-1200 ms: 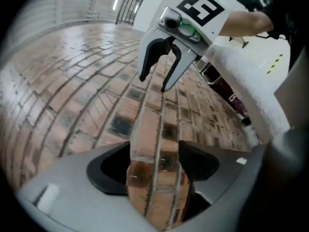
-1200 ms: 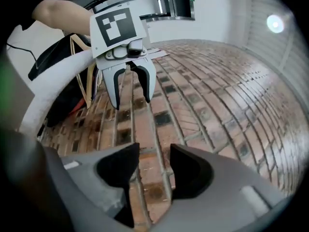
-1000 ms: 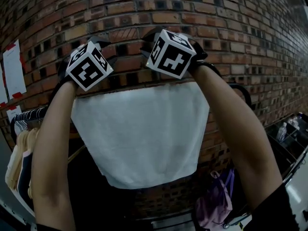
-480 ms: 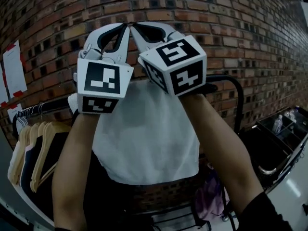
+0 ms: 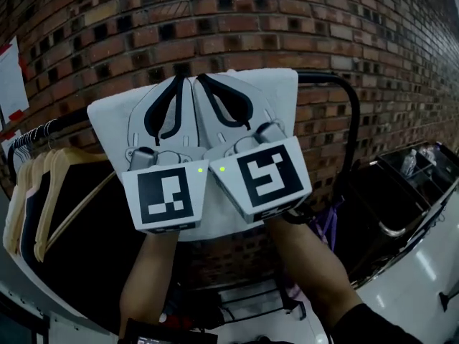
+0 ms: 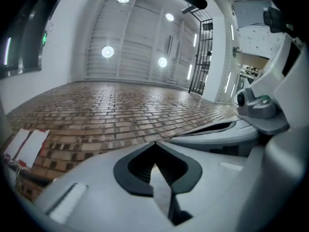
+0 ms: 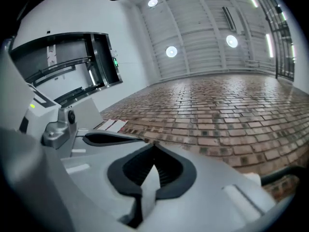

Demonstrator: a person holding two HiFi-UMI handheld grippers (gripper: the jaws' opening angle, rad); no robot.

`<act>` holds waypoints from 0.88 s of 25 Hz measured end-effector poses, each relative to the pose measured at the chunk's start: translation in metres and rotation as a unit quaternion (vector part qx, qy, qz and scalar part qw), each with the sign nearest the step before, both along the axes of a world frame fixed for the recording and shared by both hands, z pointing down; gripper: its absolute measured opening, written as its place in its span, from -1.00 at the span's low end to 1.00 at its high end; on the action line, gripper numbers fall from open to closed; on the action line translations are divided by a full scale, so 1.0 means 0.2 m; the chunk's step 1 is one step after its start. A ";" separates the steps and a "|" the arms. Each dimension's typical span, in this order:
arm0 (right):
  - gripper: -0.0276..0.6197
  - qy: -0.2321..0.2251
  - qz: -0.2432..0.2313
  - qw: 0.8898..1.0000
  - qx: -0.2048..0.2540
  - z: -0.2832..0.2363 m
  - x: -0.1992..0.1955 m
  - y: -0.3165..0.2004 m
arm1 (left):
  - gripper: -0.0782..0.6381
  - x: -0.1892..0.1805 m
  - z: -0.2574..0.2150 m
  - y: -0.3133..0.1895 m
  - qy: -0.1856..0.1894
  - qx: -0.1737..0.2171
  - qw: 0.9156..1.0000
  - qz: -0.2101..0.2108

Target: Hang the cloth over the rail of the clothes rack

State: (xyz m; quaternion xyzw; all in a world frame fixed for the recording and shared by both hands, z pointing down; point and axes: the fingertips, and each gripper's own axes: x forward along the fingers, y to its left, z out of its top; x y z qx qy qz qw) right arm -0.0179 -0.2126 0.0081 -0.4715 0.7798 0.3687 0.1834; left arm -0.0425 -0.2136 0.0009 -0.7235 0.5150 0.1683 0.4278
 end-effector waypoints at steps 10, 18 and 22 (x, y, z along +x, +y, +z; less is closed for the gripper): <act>-0.91 -0.009 -0.012 0.990 -0.141 0.86 -0.01 -0.06 | -0.76 0.00 0.84 -0.04 -0.009 -0.133 0.991 0.001; -0.91 -0.008 -0.017 0.958 -0.285 1.51 0.01 -0.05 | -0.76 0.02 1.50 -0.06 0.016 -0.286 0.958 0.023; -0.91 -0.009 -0.016 0.948 -0.318 1.68 0.02 -0.03 | -0.76 0.03 1.67 -0.04 0.021 -0.329 0.944 0.026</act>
